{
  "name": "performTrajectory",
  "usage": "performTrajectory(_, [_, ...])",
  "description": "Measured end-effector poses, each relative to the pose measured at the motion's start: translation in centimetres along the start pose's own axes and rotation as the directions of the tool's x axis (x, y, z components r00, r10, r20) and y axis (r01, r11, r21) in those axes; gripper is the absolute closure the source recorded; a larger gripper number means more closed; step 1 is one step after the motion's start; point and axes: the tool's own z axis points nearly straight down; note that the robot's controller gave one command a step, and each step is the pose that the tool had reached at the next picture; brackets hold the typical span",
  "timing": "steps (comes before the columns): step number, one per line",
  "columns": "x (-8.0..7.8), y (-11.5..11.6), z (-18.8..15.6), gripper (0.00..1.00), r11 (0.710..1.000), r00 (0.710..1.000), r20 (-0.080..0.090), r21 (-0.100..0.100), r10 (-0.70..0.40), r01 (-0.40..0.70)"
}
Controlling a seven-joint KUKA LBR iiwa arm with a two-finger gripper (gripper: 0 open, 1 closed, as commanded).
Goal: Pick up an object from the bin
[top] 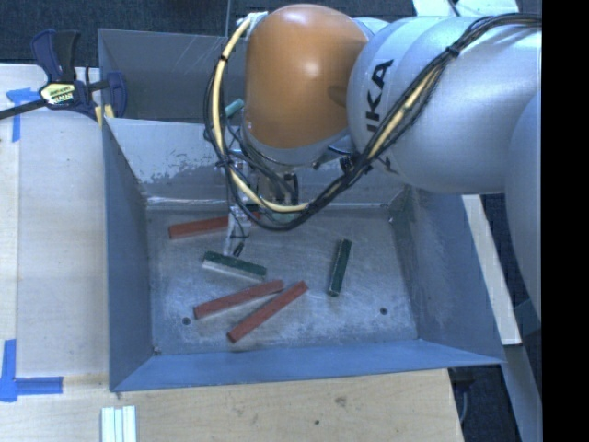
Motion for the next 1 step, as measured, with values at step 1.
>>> performTrajectory(1, [0.17, -0.99, 15.81, 0.0, 0.971, 0.971, 0.002, 0.001, -0.237, 0.237])
